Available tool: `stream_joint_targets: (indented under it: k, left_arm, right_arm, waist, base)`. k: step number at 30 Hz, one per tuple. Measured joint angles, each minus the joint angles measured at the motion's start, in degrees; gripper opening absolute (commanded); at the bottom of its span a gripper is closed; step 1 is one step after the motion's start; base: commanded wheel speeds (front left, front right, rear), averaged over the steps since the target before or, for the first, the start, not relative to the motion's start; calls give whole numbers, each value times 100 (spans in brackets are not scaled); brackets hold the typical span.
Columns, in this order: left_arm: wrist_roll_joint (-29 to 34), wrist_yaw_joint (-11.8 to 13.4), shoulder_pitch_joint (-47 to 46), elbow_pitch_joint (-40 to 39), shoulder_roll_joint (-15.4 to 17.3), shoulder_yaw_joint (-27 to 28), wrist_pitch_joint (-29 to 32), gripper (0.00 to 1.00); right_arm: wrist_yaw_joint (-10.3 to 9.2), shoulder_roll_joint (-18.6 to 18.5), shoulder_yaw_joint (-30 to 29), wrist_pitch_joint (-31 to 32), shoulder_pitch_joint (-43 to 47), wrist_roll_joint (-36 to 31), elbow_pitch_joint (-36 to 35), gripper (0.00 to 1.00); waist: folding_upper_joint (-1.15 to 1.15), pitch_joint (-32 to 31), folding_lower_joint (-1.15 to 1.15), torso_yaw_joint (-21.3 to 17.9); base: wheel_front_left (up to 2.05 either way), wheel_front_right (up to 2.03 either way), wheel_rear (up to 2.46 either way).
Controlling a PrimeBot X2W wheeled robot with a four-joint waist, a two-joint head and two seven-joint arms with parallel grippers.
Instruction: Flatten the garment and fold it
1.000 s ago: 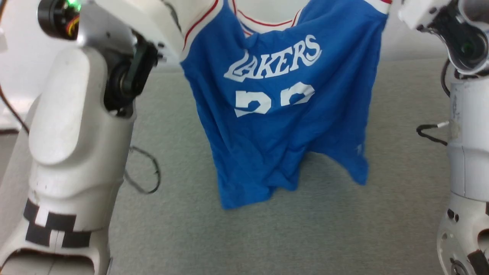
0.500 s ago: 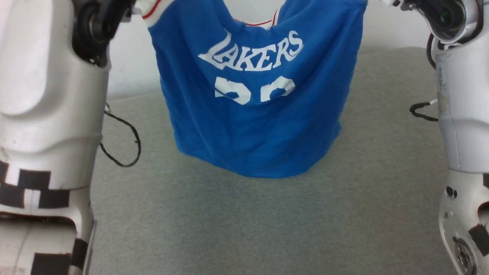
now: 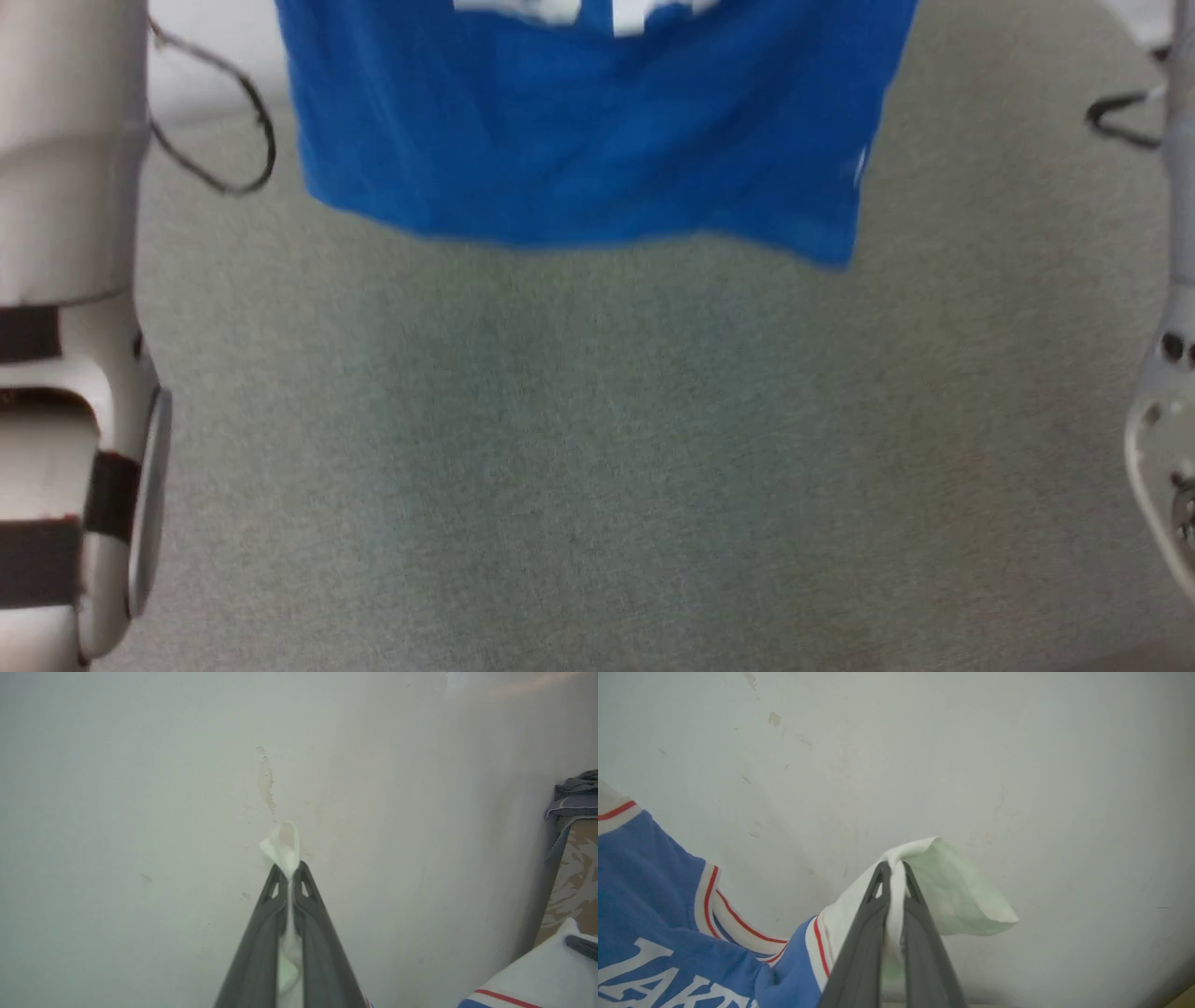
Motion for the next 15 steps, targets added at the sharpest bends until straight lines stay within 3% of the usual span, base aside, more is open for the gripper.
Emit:
stream_joint_targets:
  k: [8, 15]
  left_arm:
    - [77, -369, -795, 500, -151, 144, -1649, 0]
    - [-24, -816, -1117, 798, -151, 172, -2388, 0]
  right_arm:
    - [1, -74, 62, -1269, -802, -851, 182, 0]
    - [1, -637, 512, -2149, -1341, -971, 360, 0]
  waist:
    - [0, 916, 1, 167]
    - [0, 1602, 0, 460]
  base:
    - [0, 0, 0]
    - [0, 0, 0]
